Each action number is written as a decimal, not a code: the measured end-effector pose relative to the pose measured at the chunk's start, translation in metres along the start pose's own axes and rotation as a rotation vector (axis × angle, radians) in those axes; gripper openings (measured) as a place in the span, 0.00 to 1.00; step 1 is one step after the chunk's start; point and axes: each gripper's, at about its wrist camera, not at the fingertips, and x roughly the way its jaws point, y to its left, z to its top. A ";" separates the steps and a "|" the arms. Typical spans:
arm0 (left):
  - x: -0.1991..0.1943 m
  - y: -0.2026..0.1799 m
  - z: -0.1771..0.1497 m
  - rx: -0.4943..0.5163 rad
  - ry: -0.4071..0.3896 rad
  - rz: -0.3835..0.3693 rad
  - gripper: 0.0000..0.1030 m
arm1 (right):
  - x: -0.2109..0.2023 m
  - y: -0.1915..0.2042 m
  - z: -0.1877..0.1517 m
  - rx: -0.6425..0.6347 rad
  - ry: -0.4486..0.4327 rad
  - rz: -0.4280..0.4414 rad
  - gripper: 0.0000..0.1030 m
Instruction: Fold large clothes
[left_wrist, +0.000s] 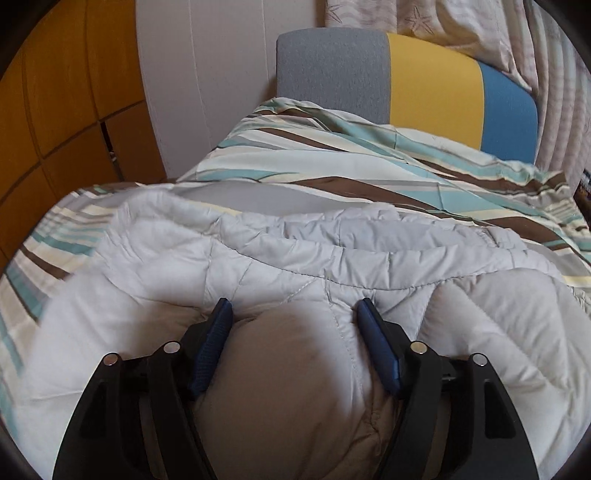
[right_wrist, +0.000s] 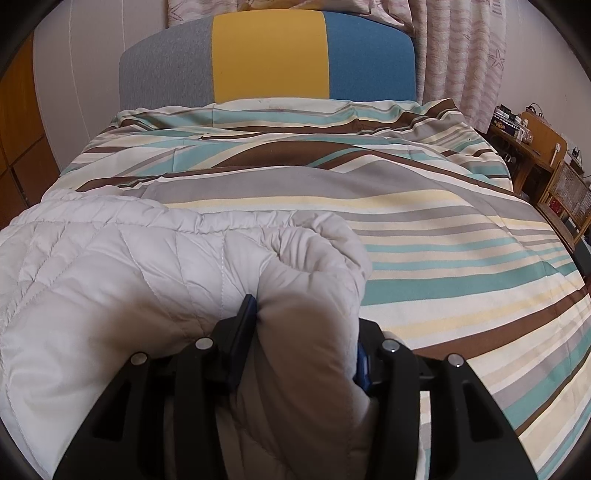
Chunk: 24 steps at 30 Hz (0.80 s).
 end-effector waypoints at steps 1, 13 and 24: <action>0.002 0.001 0.000 -0.006 -0.002 -0.005 0.70 | 0.000 0.000 0.000 -0.002 -0.001 -0.001 0.45; 0.004 0.005 -0.004 -0.027 -0.003 -0.021 0.71 | -0.089 0.018 0.022 0.037 -0.156 0.133 0.55; 0.002 0.003 -0.006 -0.030 -0.008 -0.017 0.71 | -0.107 0.125 0.033 -0.170 -0.295 0.120 0.56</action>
